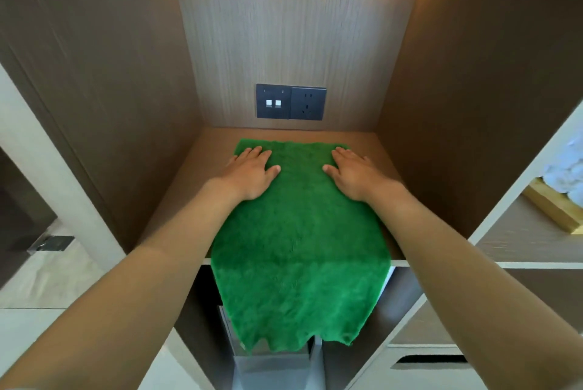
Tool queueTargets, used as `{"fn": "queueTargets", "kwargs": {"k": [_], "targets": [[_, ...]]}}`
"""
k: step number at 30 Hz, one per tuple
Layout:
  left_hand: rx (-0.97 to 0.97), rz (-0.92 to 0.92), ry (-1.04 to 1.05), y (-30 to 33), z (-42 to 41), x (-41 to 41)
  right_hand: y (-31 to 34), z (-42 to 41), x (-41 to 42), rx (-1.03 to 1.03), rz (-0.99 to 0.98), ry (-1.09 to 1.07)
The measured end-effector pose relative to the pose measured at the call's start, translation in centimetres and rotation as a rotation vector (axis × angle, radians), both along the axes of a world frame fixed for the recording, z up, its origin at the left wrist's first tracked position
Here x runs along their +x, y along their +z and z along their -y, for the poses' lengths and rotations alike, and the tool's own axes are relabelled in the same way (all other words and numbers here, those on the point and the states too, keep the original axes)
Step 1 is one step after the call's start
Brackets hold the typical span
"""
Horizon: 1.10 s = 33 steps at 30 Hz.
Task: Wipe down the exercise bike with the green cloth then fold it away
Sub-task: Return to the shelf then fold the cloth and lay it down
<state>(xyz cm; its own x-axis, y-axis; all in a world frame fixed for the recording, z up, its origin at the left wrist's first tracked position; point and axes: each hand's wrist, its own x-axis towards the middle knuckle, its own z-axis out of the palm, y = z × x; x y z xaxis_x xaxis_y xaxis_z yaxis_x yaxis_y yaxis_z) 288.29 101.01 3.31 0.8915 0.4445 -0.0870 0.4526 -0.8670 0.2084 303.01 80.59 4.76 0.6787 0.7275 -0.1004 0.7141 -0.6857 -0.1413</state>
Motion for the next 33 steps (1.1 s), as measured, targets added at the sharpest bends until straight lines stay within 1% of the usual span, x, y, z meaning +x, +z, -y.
{"fn": "queueTargets", "kwargs": {"k": [3, 5, 8, 10, 13, 17, 21, 24, 27, 29, 31, 33], "targets": [[0.040, 0.053, -0.018, 0.1, -0.1, -0.1, 0.5, 0.5, -1.2, 0.065, 0.043, 0.028], [0.077, 0.109, -0.047, 0.3, 0.5, -0.7, 0.4, 1.1, -3.3, 0.129, 0.003, 0.099], [0.064, 0.140, -0.106, 0.9, 2.0, -2.2, -0.8, 1.9, -6.6, 0.115, -0.069, 0.201], [0.048, 0.132, -0.105, 1.2, 3.5, -4.3, -1.5, 2.6, -7.5, 0.122, -0.062, 0.192], [-0.010, 0.140, -0.101, 1.3, 5.9, -8.9, -1.7, 4.3, -7.7, 0.280, -0.073, 0.186], [-0.052, 0.313, -0.121, -0.3, 6.7, -14.4, -1.8, 8.3, -8.3, 0.470, -0.089, 0.240], [-0.039, 0.476, -0.130, -2.6, 6.8, -17.7, -3.4, 11.3, -9.2, 0.561, -0.050, 0.284], [-0.045, 0.545, -0.137, -3.5, 6.8, -18.3, -4.5, 11.9, -9.7, 0.621, -0.008, 0.283], [-0.006, 0.535, -0.169, -4.3, 6.3, -18.5, -4.3, 12.1, -10.4, 0.598, -0.040, 0.247], [0.063, 0.533, -0.203, -4.7, 6.0, -18.8, -4.2, 12.6, -11.0, 0.531, -0.045, 0.251], [0.150, 0.529, -0.234, -5.1, 5.8, -19.1, -4.3, 13.2, -11.6, 0.402, 0.037, 0.282], [0.224, 0.522, -0.261, -5.3, 5.7, -19.2, -4.5, 13.6, -12.1, 0.235, 0.175, 0.298]]}}
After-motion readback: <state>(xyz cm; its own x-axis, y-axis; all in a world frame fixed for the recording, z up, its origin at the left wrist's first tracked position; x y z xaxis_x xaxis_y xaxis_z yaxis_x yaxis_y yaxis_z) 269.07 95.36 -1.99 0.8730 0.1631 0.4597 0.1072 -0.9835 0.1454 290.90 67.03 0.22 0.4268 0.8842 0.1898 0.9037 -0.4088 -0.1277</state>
